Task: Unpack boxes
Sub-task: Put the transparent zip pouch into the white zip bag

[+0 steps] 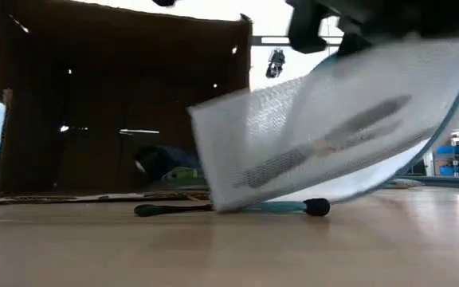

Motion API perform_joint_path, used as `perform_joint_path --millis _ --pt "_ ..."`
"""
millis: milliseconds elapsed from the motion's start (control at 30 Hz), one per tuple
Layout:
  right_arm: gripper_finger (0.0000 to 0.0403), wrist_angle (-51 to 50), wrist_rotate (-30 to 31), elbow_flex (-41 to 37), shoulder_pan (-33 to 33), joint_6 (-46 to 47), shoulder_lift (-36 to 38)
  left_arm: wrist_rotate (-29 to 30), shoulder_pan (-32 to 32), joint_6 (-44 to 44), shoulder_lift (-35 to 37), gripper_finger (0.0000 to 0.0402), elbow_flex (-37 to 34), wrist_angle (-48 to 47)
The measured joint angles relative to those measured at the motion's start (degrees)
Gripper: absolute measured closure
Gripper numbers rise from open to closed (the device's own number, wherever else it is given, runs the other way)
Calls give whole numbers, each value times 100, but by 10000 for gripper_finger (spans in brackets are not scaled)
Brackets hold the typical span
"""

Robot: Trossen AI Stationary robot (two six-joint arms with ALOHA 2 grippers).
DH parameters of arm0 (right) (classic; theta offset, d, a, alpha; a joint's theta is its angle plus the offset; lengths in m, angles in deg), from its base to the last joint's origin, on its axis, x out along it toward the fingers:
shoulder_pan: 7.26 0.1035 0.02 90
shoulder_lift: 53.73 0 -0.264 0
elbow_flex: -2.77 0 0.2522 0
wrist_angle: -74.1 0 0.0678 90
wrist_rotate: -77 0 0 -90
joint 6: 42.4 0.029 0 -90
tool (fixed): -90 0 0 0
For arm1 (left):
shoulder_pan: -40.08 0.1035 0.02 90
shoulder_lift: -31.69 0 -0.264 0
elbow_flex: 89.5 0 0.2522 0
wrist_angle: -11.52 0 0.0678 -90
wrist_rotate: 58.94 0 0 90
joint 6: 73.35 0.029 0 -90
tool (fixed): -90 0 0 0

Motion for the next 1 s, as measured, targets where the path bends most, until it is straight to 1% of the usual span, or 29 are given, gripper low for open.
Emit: perform_joint_path --millis 100,167,233,367,467,533,600,767,900,1000 --pt "403 12 -257 12 45 -186 2 -36 38 398 -195 401 308 -30" --pt "403 40 -419 13 75 -253 11 -138 54 392 -201 401 373 27" --pt "403 38 -458 13 130 -289 19 -338 64 401 -197 401 418 196" --pt "403 51 -613 13 213 -358 124 -385 -23 993 -199 401 689 261" --pt "403 129 -592 26 331 -377 250 -352 -79 1403 -190 401 752 313" --pt "403 -40 -591 10 409 -438 352 -367 -43 1410 -190 401 704 323" --pt "403 56 -573 15 469 -434 398 -396 34 1299 -190 401 625 304" --pt "403 -62 -543 8 566 -339 407 -416 200 1459 -201 401 603 291" --pt "403 -279 -621 -11 569 -398 407 -440 327 1426 -201 401 553 -85" --pt "403 -390 -610 -14 561 -361 402 -229 356 1332 -211 401 551 -201"
